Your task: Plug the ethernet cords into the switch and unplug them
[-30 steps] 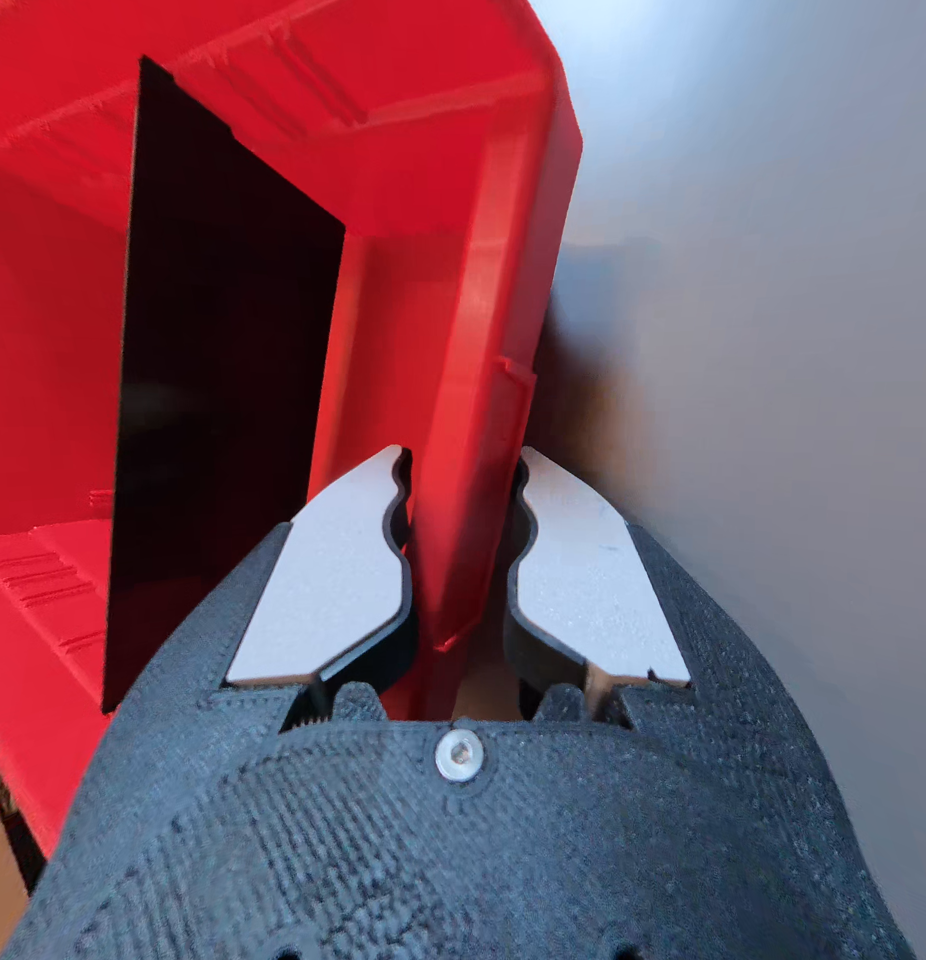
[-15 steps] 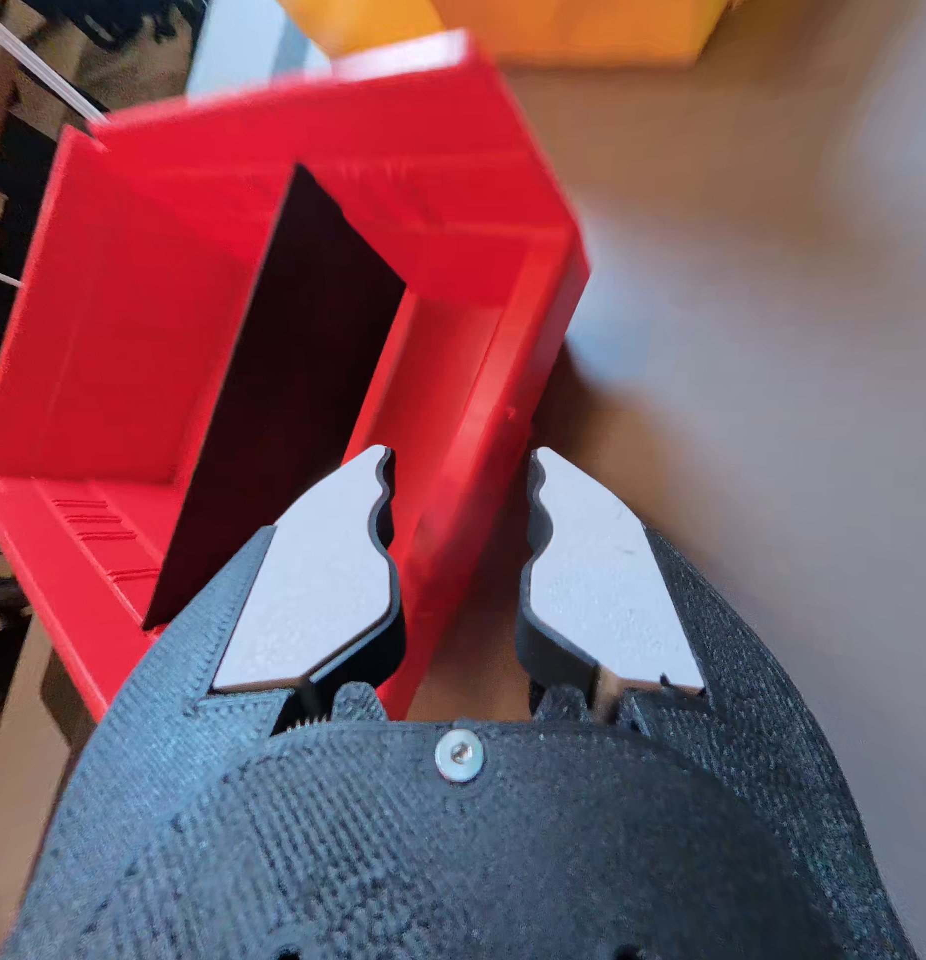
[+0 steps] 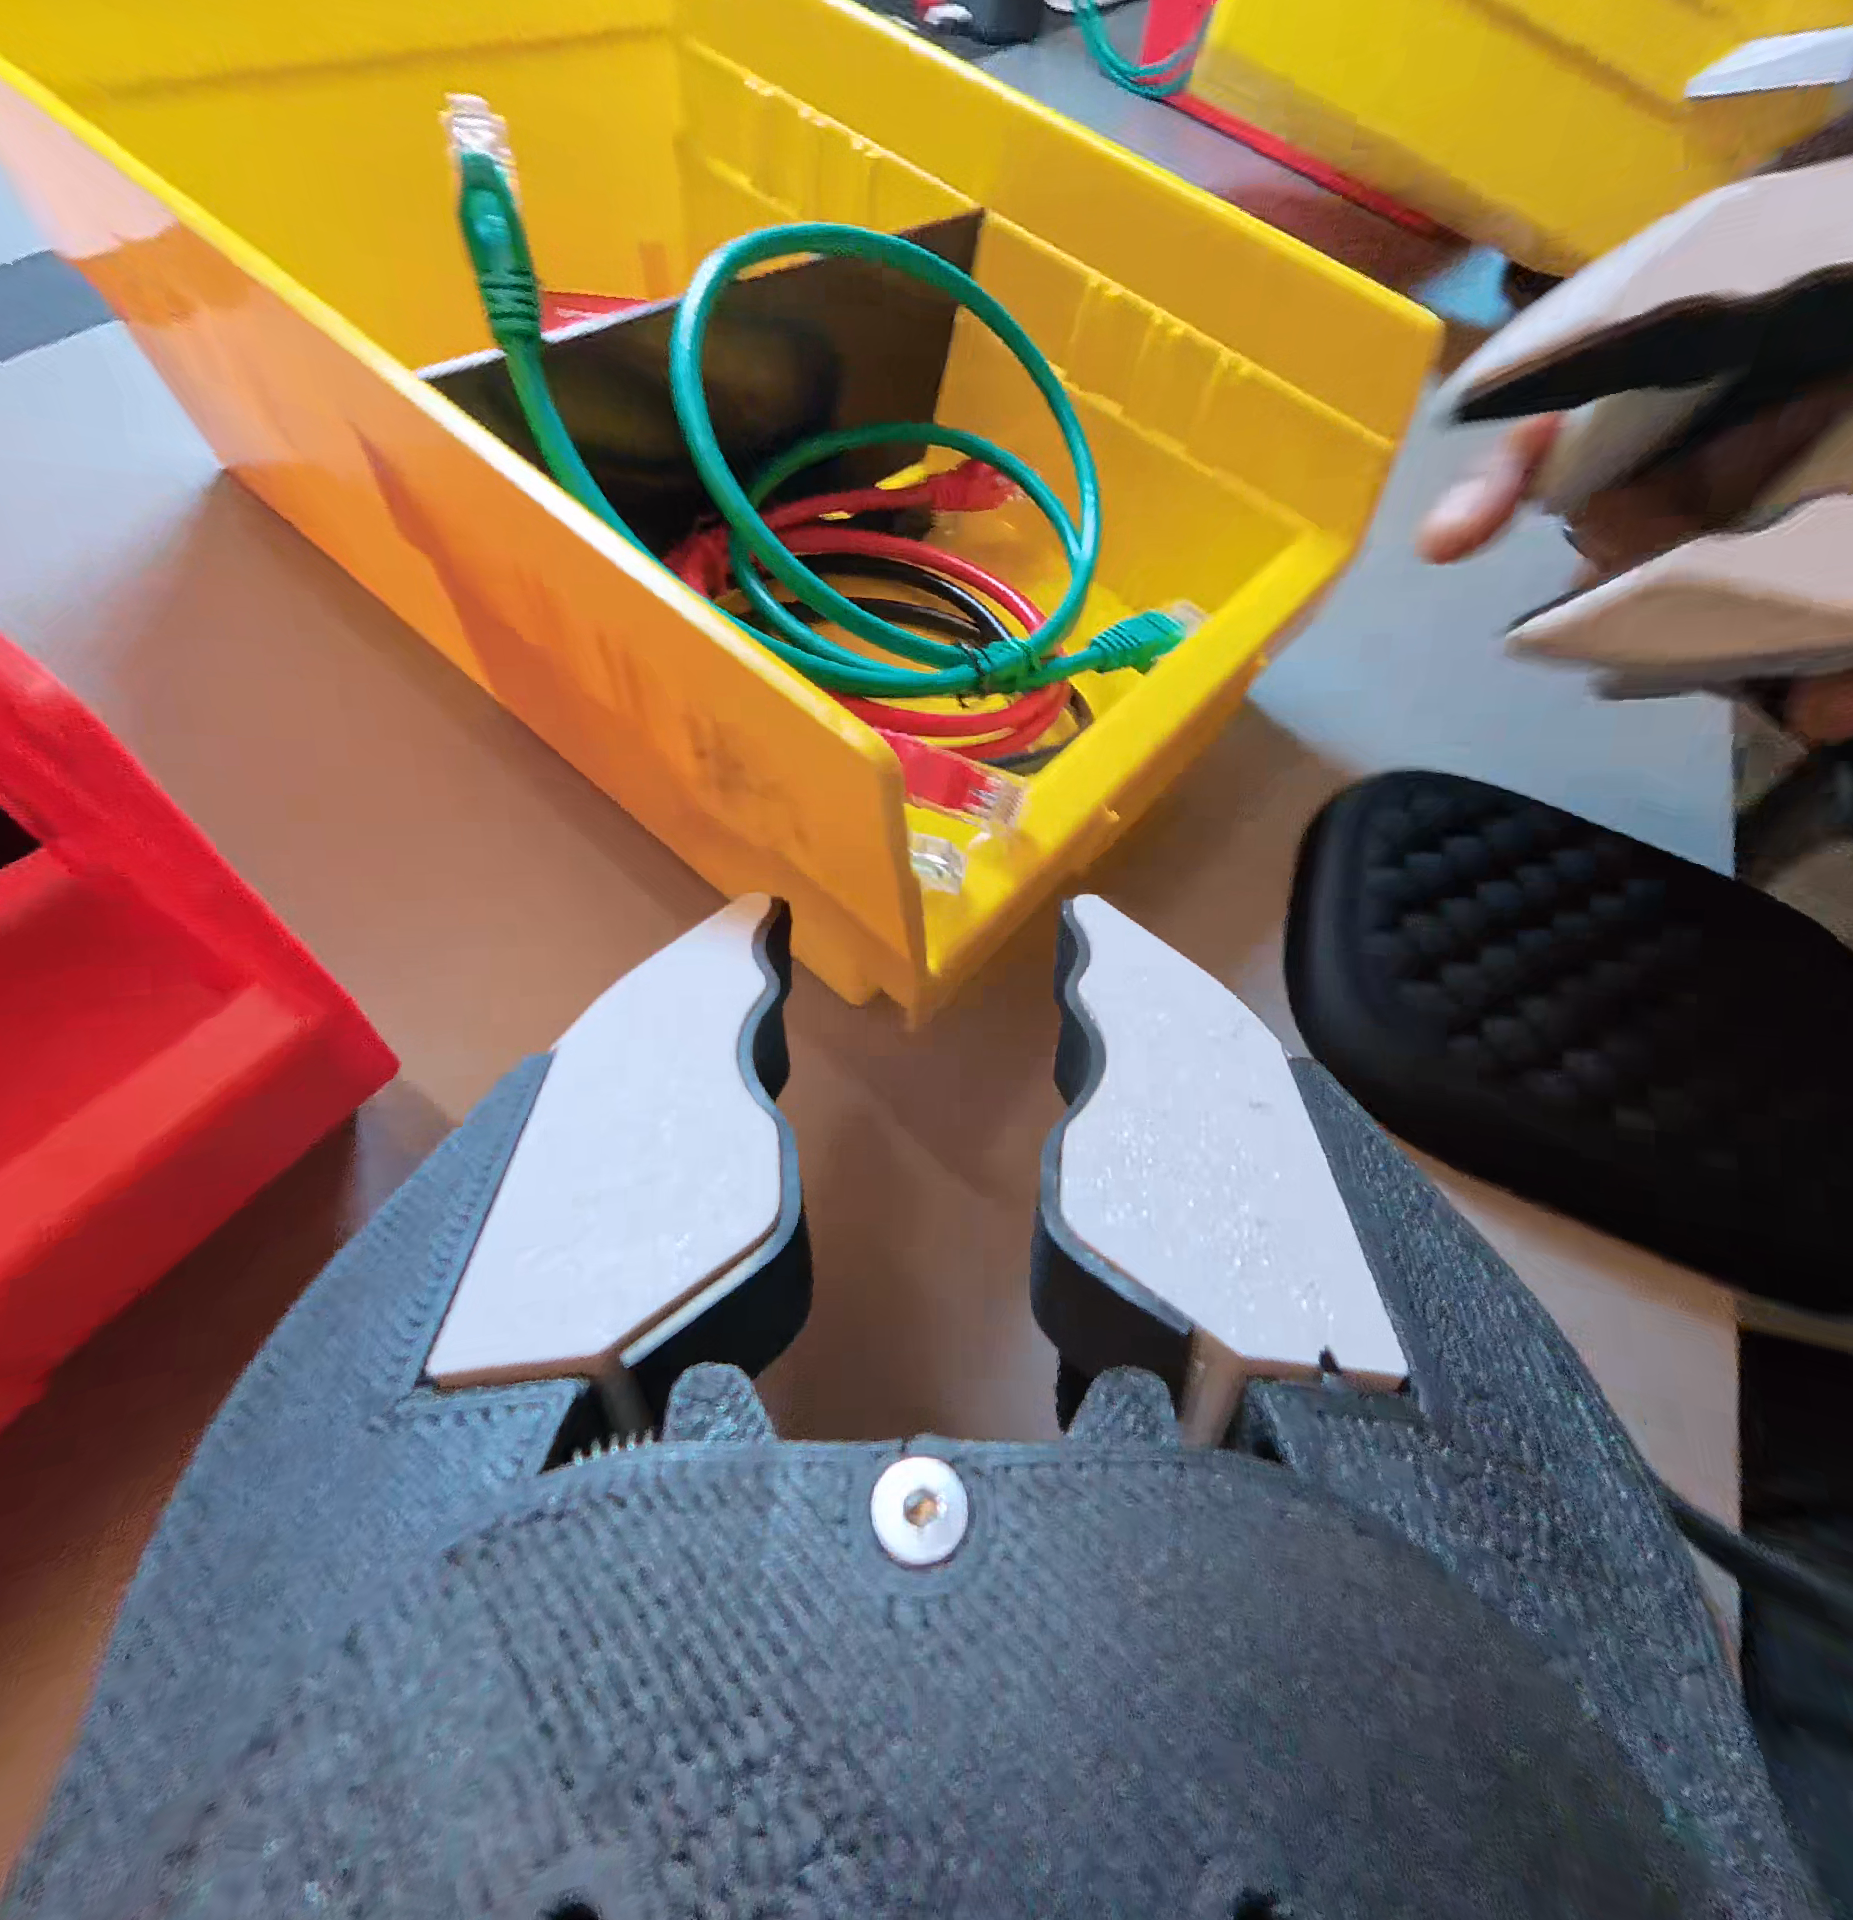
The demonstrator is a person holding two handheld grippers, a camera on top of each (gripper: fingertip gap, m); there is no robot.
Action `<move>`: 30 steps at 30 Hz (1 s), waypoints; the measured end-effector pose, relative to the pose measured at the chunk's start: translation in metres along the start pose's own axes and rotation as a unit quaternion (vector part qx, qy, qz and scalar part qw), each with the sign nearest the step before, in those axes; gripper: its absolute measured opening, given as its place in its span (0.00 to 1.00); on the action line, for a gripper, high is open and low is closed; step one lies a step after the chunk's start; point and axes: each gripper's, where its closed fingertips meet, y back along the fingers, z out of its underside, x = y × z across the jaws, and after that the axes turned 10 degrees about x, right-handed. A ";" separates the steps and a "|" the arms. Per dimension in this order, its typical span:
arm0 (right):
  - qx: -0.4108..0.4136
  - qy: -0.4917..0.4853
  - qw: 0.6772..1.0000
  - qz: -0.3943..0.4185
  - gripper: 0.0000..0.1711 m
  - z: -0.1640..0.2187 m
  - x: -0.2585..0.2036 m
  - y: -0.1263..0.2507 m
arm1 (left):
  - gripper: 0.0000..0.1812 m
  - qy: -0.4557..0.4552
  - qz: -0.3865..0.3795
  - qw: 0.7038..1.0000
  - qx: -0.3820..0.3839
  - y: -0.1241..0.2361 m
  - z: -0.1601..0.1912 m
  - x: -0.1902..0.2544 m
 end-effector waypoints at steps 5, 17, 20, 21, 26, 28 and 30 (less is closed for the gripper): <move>0.081 -0.147 0.963 0.213 0.24 0.020 0.066 0.067 | 0.24 0.026 -0.045 0.998 0.036 -0.018 -0.016 -0.013; -0.022 -0.182 0.950 0.253 0.10 0.071 0.090 0.018 | 0.12 -0.024 -0.103 0.992 0.067 -0.026 -0.021 -0.031; -0.014 -0.133 0.951 0.280 0.08 0.057 0.091 0.027 | 0.11 -0.054 -0.095 0.992 0.070 -0.024 -0.028 -0.025; -0.006 -0.124 0.950 0.285 0.08 0.049 0.091 0.031 | 0.11 -0.074 -0.098 0.990 0.074 -0.022 -0.033 -0.022; 0.047 -0.053 0.951 0.302 0.08 -0.017 0.093 0.043 | 0.09 -0.131 -0.121 0.975 0.135 0.009 -0.086 -0.012; 0.075 -0.030 0.953 0.292 0.08 -0.054 0.092 0.039 | 0.09 -0.137 -0.134 0.967 0.170 0.035 -0.116 -0.012; 0.106 -0.012 0.956 0.272 0.08 -0.092 0.086 0.027 | 0.08 -0.150 -0.155 0.957 0.196 0.067 -0.141 -0.015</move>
